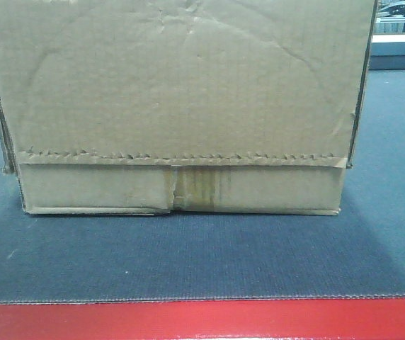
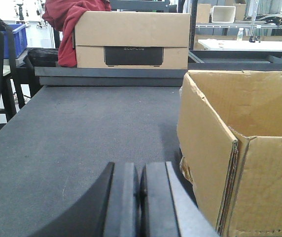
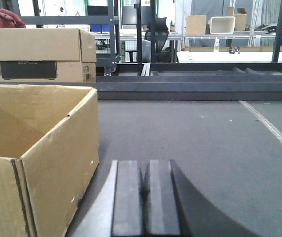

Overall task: Grab carton from right shelf to conveyor
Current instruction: 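Open both grippers and withdraw them from the carton walls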

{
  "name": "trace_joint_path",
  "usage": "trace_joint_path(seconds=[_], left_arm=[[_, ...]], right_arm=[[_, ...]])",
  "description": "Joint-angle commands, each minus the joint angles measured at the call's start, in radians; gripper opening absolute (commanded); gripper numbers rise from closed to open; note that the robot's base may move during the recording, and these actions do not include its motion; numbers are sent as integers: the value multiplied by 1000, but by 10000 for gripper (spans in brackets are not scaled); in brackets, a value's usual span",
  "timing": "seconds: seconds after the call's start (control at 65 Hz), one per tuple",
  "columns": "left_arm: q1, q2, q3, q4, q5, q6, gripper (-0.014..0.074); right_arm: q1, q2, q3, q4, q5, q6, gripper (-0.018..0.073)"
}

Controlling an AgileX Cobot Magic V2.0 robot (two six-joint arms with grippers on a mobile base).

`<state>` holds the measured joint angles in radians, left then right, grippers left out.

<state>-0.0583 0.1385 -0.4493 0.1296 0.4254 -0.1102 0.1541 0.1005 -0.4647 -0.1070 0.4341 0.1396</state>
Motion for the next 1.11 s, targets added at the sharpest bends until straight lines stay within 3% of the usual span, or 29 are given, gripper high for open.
trace_joint_path(seconds=[0.0,0.538,0.723,0.877,1.092], left_arm=[[5,-7,1,-6,-19,2,13],[6,-12,1,-13,-18,5,13],[62,-78,90,-57,-47,53,13],[101,-138,263,-81,-169,53,13],[104,-138,449,-110,-443,53,13]], right_arm=[[-3,-4,2,-14,-32,-11,-78],[-3,-4,2,-14,-32,-11,-78],[-3,-4,2,-14,-32,-11,-78],[-3,-4,2,-14,-32,-11,-78],[-3,-5,2,-14,-34,-11,-78]])
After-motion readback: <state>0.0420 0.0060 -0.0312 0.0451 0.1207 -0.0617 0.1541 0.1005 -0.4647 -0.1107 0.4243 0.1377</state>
